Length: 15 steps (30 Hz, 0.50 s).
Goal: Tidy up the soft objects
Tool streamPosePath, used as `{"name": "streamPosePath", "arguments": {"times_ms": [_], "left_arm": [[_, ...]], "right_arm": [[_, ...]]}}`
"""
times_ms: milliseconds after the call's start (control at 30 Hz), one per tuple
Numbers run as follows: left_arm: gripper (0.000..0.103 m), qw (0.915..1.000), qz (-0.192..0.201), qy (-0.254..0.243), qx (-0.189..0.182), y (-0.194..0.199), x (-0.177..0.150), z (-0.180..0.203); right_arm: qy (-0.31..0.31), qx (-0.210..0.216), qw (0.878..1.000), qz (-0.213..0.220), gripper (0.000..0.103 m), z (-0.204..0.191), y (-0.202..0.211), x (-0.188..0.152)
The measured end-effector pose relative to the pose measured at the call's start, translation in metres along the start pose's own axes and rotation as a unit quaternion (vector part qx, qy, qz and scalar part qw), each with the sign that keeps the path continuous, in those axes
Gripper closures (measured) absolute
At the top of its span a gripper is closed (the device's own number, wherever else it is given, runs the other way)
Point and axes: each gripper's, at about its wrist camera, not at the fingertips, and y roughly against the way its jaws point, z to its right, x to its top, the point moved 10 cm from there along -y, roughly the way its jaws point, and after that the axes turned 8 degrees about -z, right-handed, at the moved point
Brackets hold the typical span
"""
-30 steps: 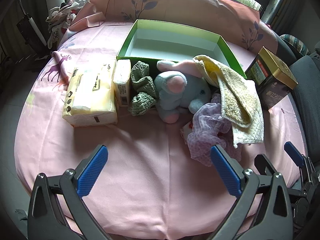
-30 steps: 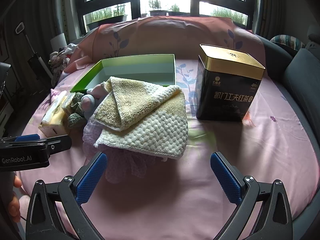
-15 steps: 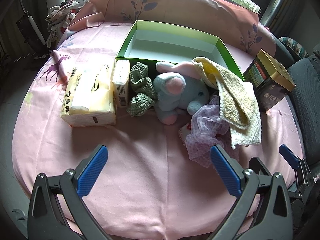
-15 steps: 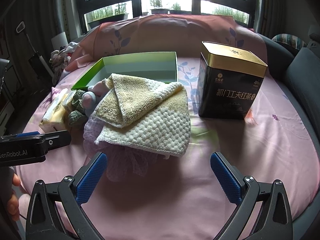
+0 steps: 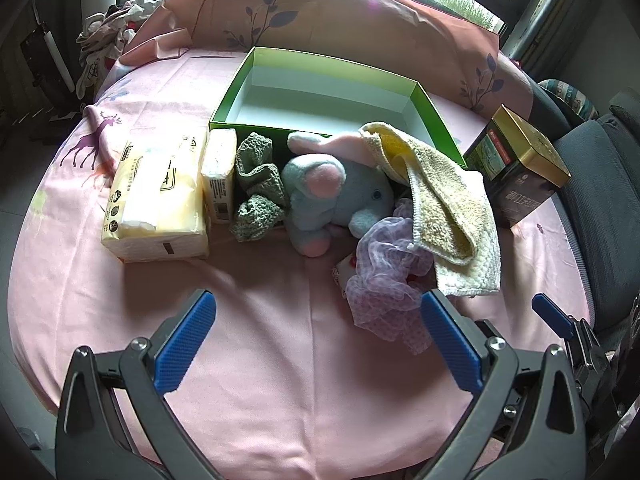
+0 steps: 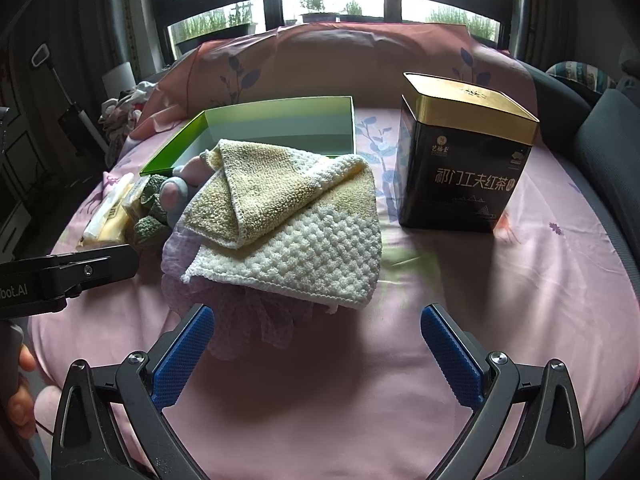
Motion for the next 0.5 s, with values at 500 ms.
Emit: {"name": "streamPosePath", "arguments": {"times_ms": [500], "left_arm": [[0.001, 0.9959, 0.004, -0.001, -0.09, 0.002, 0.007, 0.02]], "right_arm": [[0.021, 0.074, 0.997, 0.026, 0.0, -0.008, 0.009, 0.0]]}}
